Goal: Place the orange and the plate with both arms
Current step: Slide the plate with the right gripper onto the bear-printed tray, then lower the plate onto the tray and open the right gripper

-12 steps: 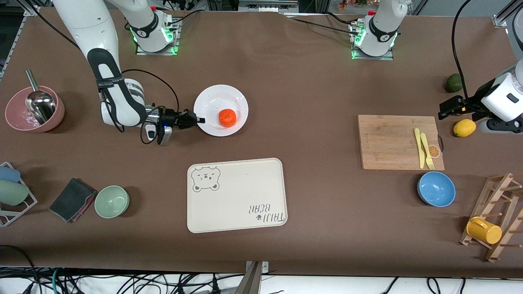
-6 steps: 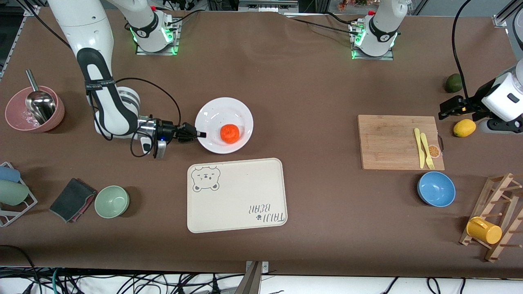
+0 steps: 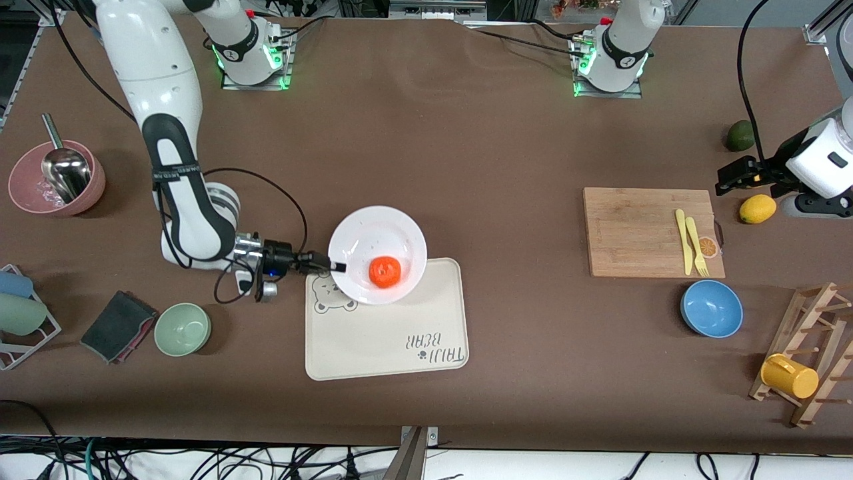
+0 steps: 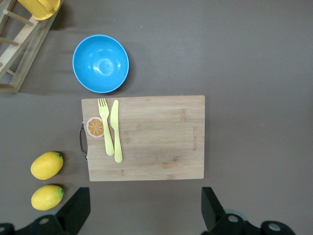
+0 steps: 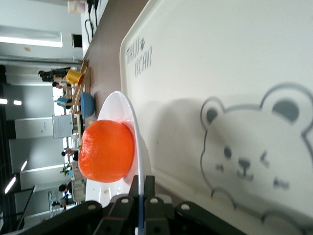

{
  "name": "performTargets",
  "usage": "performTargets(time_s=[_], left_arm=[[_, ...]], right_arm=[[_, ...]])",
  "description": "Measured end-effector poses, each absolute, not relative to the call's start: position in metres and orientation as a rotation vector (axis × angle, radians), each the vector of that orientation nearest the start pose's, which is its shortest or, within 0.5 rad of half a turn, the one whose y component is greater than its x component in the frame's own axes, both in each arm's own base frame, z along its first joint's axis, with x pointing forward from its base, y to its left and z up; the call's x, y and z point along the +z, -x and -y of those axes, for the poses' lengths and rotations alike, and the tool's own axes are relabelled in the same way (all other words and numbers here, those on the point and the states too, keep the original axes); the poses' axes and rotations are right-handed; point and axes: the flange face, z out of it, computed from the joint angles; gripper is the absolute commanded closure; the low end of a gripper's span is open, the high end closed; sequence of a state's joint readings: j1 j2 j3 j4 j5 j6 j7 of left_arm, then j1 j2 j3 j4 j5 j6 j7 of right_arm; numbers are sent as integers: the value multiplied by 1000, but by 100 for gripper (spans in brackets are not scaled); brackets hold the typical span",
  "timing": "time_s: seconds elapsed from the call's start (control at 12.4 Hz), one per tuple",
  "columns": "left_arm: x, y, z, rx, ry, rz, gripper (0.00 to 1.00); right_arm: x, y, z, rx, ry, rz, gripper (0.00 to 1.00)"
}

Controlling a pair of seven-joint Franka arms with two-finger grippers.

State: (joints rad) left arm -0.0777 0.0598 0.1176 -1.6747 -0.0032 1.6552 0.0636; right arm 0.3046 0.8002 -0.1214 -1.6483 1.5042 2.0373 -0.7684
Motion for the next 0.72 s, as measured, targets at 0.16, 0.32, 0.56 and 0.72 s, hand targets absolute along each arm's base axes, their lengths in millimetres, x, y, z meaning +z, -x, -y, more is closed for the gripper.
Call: performTargets(time_s=[0.16,0.32,0.56,0.72], left_arm=[[549,-572,-21,124,3139,-36,0],[549,-572,-21,124,3139,-36,0],[549,-572,-21,124,3139,-36,0],[549,-572,-21,124,3139,-36,0]], right_arm=[[142,-672,-196,-51,2065,-102,100],[137,-687,-201,-97,2090,-104,100],[130,-692,-204,-124,2109,-99,100],[129,-694,-204,-134,2111,-86,100]])
